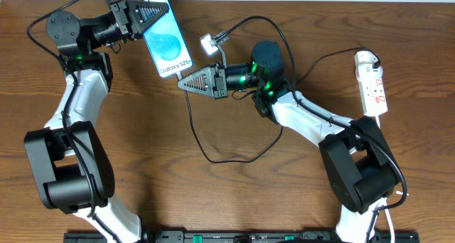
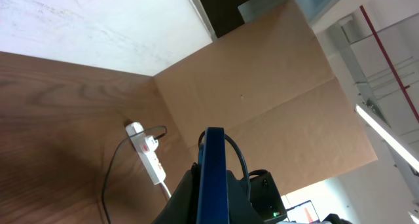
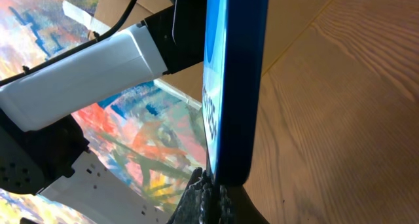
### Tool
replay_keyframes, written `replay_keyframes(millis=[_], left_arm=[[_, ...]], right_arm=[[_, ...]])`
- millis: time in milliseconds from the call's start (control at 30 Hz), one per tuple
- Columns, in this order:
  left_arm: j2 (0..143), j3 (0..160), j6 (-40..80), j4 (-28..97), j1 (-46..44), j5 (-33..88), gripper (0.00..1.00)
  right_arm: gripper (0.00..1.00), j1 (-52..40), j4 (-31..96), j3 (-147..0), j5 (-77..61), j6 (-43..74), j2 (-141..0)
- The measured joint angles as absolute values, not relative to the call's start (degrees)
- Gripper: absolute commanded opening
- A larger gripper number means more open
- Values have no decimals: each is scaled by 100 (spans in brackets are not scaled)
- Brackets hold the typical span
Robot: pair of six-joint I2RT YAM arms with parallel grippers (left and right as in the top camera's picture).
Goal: Plug charger to phone and switch on socket
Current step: 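Push the plug up into the phone's port held by the left gripper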
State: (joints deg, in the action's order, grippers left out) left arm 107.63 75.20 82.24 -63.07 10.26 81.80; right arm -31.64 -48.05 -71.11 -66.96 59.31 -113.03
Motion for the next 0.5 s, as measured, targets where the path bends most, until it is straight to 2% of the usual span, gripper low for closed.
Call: replay_keyframes(millis=[500], left_arm=[[10763,7520,8204,-6309,1026,8217,7]], right_arm=[[1,-3175,-4805,-7102,-6571,5946,-11303]])
